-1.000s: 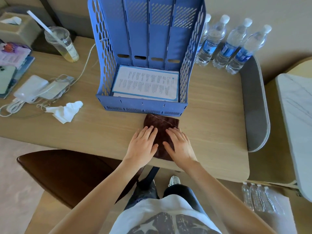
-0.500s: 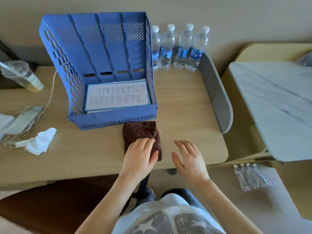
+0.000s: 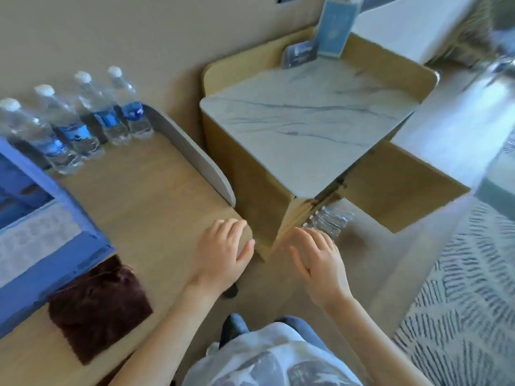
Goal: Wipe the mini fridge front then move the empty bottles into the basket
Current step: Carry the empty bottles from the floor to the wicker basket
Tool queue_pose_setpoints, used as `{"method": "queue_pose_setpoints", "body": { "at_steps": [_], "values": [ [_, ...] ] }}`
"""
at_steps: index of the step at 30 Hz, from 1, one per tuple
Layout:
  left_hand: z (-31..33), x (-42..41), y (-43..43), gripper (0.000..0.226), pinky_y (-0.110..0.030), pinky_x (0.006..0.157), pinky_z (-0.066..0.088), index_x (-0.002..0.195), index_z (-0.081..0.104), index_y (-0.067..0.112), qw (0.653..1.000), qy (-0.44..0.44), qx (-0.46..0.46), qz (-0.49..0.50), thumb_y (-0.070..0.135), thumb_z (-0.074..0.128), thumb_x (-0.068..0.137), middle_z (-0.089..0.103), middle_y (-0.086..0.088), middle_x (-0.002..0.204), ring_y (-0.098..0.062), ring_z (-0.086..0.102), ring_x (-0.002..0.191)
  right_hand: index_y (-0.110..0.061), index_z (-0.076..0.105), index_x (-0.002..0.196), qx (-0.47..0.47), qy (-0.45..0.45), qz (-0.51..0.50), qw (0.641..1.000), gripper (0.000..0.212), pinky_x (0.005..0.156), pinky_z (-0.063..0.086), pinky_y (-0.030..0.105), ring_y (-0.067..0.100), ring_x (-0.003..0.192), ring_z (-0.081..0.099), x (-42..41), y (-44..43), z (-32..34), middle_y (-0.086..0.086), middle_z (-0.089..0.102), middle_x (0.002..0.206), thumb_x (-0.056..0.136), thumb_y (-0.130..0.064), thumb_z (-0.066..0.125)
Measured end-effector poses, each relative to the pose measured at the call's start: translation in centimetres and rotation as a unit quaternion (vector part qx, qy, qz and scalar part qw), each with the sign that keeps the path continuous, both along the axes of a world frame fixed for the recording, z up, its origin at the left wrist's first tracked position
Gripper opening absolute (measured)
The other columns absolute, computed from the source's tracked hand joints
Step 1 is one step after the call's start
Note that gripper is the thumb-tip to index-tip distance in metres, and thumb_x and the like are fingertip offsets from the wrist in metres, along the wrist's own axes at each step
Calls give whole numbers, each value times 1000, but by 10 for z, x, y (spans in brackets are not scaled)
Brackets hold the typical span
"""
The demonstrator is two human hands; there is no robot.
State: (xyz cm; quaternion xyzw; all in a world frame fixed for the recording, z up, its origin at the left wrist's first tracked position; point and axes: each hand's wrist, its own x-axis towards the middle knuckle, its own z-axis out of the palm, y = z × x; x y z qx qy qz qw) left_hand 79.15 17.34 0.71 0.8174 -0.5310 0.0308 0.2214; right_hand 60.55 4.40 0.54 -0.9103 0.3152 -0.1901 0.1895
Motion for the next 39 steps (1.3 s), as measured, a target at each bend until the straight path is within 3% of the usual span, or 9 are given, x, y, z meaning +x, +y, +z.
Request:
{"method": "queue_pose_setpoints", "body": {
  "at_steps": [4,9,16,23,30,35,39],
  "values": [
    [13,-61,-91,42,-39,80,57,112,69,8,991,14,-17,-130,39,48,93,70,-5,107,-25,64,96,-9,67,121,-19,-44,-145,988,38,97,48,39,26,112,59,-85,-41,3,4,68,118,97,-34,51],
    [17,-149,-187,41,-37,84,56,112,69,11,969,23,7,-247,41,48,92,71,-5,108,-24,66,101,-6,67,121,-10,-35,-288,957,40,93,52,43,26,109,61,-187,-79,-7,7,68,115,97,-34,51],
    [6,-219,-269,42,-32,77,55,106,71,12,949,33,35,-312,42,46,91,72,-4,102,-22,68,94,-2,67,121,12,-19,-369,929,44,95,51,44,29,109,62,-261,-125,-18,10,68,115,97,-35,48],
    [-19,-209,-360,45,-34,74,54,107,70,10,955,40,90,-278,42,42,91,71,-4,101,-24,66,92,-3,67,122,47,-8,-357,933,48,96,51,44,29,112,61,-266,-226,-42,10,68,117,98,-38,44],
    [-49,-188,-490,52,-33,74,53,110,69,9,970,78,101,-205,45,37,91,70,-5,102,-24,65,93,-6,66,122,47,15,-313,948,41,95,52,41,25,112,60,-247,-392,-48,8,68,118,98,-34,49],
    [-43,-176,-581,48,-34,78,53,110,68,8,981,88,66,-161,42,40,92,70,-3,102,-24,64,95,-9,65,123,20,2,-261,965,39,96,43,30,22,110,57,-227,-510,-24,5,66,117,98,-35,50],
    [-34,-170,-637,44,-35,78,53,109,68,8,989,84,36,-113,40,43,91,70,-4,103,-25,64,94,-9,63,125,18,1,-193,981,38,97,46,33,22,112,57,-212,-585,-15,5,65,121,97,-32,52]
  ]
}}
